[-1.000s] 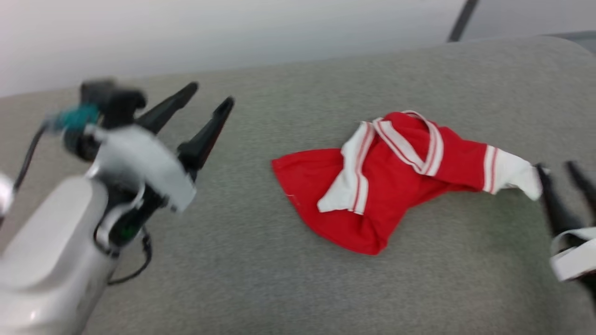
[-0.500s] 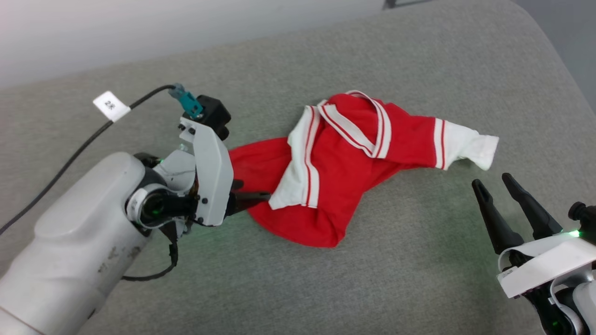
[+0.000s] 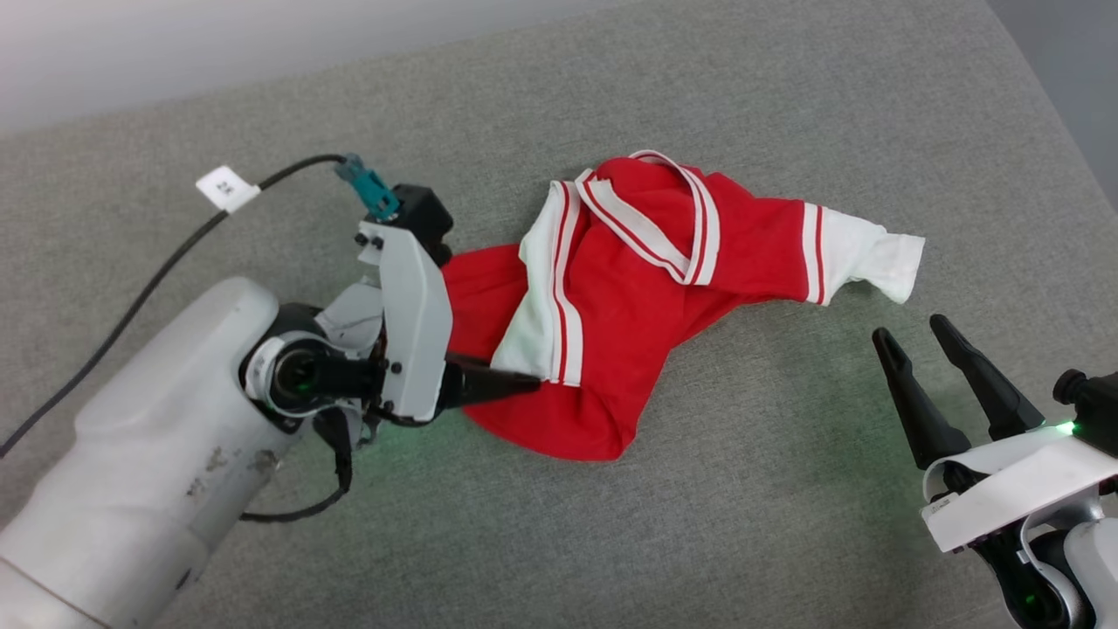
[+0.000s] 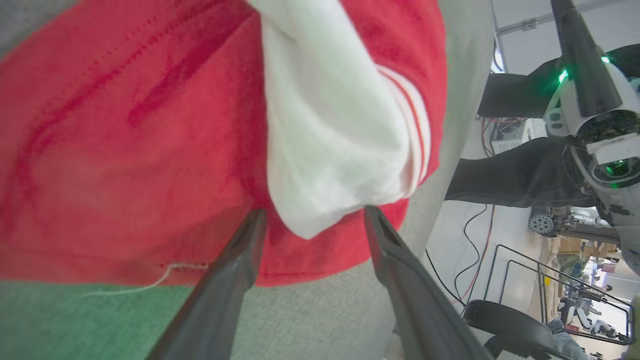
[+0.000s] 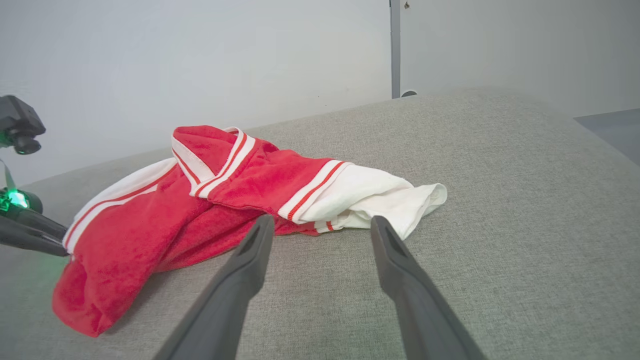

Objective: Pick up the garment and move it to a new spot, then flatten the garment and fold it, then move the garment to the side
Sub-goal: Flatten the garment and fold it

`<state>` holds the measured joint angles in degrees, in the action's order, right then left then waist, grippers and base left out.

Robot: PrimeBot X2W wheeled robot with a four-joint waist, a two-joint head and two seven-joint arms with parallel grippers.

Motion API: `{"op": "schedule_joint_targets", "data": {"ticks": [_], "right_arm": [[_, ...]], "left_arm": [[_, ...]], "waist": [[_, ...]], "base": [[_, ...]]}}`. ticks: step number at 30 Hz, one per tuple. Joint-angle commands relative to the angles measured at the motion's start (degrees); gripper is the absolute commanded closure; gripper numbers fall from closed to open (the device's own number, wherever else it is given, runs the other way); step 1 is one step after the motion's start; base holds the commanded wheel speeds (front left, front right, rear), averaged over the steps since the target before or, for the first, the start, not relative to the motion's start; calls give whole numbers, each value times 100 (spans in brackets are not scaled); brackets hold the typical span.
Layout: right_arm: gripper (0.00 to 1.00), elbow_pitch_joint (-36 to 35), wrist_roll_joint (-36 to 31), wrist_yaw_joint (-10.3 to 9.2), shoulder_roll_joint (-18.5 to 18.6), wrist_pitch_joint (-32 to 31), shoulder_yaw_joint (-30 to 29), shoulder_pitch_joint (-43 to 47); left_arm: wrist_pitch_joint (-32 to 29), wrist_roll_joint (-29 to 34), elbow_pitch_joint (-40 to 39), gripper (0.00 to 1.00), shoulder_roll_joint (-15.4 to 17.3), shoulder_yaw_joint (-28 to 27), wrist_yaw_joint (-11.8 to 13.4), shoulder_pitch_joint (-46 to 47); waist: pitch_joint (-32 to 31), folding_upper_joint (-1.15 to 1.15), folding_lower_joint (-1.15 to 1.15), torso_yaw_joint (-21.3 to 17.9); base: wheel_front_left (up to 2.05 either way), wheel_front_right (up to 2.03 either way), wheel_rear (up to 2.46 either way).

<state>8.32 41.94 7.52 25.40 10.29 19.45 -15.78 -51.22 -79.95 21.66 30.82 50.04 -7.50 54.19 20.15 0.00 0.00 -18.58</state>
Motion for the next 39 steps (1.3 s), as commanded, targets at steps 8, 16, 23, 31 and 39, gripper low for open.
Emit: {"op": "schedule_joint_targets", "data": {"ticks": [8,16,23,31,39], "right_arm": [[0,-70,-74,-6,-67,-54,-22,-57],[0,-128,-132,-6,-41,-92,-133,26],[0,-212,-193,-6,-6,-206,-229,174],[0,-400,-262,-6,61,-481,-352,314],[0,-620,-295,-6,68,-740,-517,398]], "left_arm": [[257,-24,-27,84,-35,-18,6,68],[387,-119,-34,100,-82,18,6,66],[697,-224,-335,100,307,-220,6,158],[1107,-319,-685,100,1095,-623,6,29],[1421,-26,-708,100,1737,-593,6,-418]], "waist": [[-1,0,0,35],[-40,0,0,133],[-311,0,0,542],[-618,0,0,1134],[-697,0,0,1415]], "base": [[0,0,0],[0,0,0],[0,0,0],[0,0,0],[0,0,0]]}}
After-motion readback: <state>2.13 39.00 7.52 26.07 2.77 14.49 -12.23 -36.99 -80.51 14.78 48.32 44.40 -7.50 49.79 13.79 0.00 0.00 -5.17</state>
